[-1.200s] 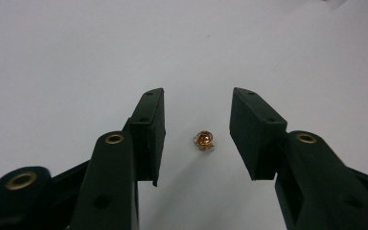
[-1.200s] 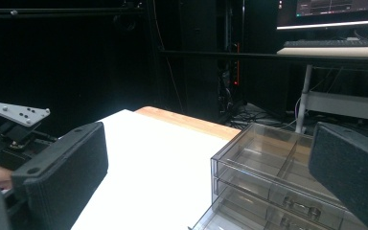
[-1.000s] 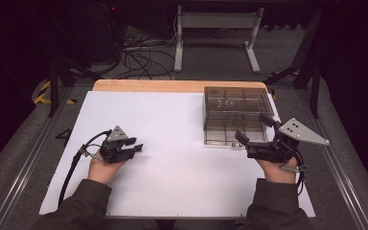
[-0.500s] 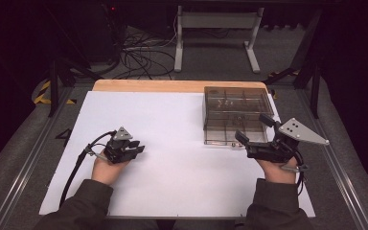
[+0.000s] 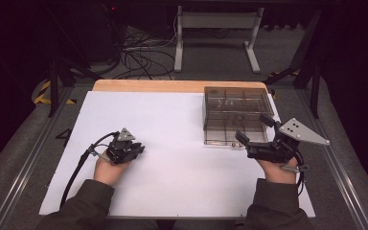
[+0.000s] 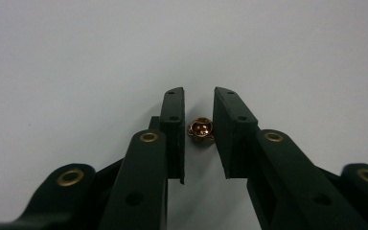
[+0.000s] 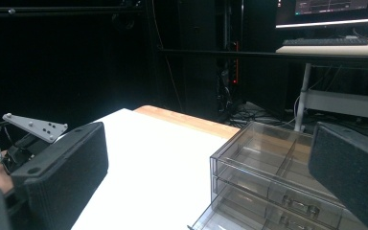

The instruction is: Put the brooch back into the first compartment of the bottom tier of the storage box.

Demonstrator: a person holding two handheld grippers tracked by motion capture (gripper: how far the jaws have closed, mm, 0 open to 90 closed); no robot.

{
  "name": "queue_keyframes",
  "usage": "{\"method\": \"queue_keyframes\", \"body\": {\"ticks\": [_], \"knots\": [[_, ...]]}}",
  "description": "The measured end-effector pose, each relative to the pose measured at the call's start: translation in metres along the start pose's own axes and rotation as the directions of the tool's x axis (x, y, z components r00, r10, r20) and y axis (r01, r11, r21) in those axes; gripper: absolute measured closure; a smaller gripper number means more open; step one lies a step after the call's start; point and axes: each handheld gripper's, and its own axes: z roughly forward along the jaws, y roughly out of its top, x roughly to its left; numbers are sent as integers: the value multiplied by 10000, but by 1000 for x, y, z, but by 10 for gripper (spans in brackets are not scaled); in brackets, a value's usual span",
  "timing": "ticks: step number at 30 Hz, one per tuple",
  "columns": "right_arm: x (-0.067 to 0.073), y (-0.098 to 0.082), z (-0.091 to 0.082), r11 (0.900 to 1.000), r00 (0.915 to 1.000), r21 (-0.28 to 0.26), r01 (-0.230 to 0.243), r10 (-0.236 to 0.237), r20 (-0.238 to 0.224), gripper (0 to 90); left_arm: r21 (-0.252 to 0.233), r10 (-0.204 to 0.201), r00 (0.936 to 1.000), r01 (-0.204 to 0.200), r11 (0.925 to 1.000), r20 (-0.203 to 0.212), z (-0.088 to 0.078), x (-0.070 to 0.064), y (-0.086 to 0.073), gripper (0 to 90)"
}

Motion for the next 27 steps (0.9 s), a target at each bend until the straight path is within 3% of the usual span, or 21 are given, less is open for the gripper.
{"method": "queue_keyframes", "body": {"ticks": [9, 27], "knots": [[0, 1, -1, 10000, 10000, -28, 2, -2, -2, 8, -38, 343, 9990, -344, 9994, -272, 0, -4, -1, 788], [0, 0, 0, 10000, 10000, -13, -4, 4, -12, 9, -487, 298, 9992, -311, 9983, -271, -7, -2, 2, 800]]}}
